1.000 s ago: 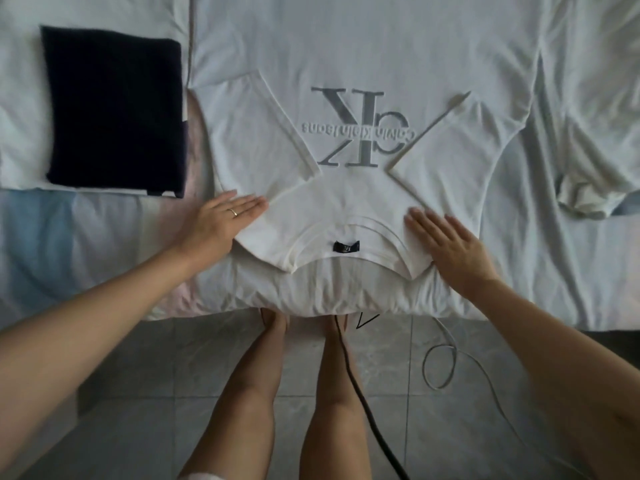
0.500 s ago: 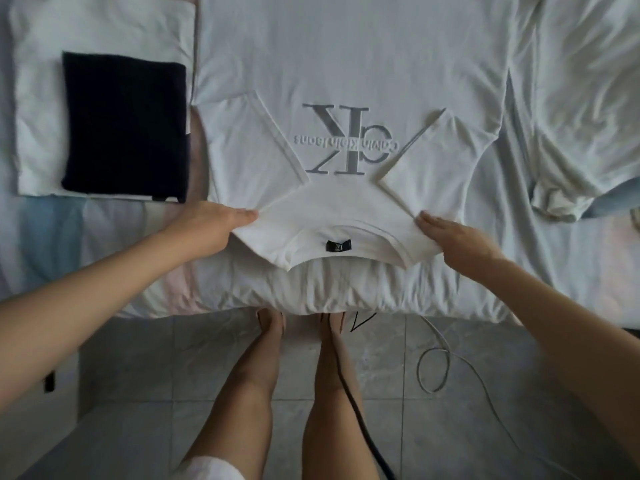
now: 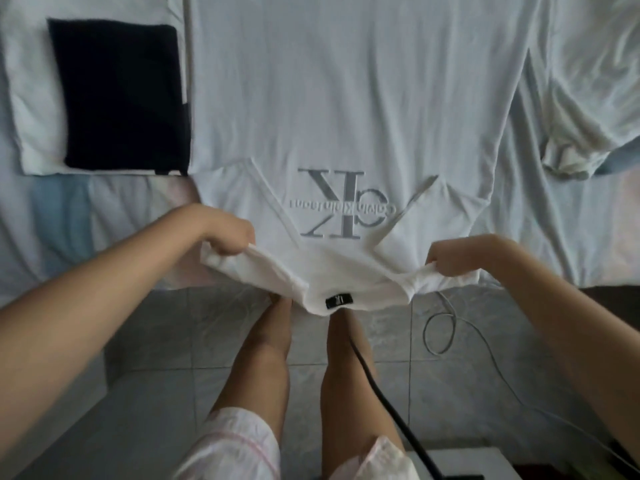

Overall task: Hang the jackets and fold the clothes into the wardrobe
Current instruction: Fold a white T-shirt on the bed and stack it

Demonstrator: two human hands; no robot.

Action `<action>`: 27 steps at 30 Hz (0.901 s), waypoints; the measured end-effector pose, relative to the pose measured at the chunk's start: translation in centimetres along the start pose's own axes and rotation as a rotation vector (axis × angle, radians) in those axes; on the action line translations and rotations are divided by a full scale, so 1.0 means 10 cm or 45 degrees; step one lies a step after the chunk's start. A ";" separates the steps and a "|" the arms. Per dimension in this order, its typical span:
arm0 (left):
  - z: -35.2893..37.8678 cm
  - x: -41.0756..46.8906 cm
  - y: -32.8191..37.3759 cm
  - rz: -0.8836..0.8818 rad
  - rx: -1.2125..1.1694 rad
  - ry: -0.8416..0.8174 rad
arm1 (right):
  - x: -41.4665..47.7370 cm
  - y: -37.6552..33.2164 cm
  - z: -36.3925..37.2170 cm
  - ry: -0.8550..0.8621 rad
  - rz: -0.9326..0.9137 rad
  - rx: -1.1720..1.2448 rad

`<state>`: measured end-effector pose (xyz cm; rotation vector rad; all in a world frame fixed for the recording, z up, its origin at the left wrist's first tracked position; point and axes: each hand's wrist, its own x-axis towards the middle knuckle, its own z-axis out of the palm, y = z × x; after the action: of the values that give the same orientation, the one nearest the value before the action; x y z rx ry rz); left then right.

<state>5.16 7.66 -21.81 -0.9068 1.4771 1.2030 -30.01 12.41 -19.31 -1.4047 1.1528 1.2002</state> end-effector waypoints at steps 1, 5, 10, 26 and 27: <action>0.11 0.00 0.01 -0.012 -0.046 -0.067 | -0.01 -0.01 0.03 -0.108 0.019 -0.052; 0.42 -0.07 0.03 -0.004 -0.345 -0.140 | 0.04 0.05 0.13 -0.291 0.093 -0.078; 0.20 -0.14 -0.20 -0.006 -0.970 0.335 | 0.09 0.26 -0.12 0.139 0.101 0.471; -2.46 0.48 -0.57 0.046 -1.174 1.708 | 0.86 1.01 -2.49 1.444 0.262 1.026; -2.46 0.54 -0.54 0.015 -1.174 1.769 | 0.95 0.98 -2.49 1.511 0.329 1.045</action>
<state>3.38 -17.29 -27.85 -2.7341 1.8541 1.2828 -35.81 -14.26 -27.09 -1.2557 2.3181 -0.1845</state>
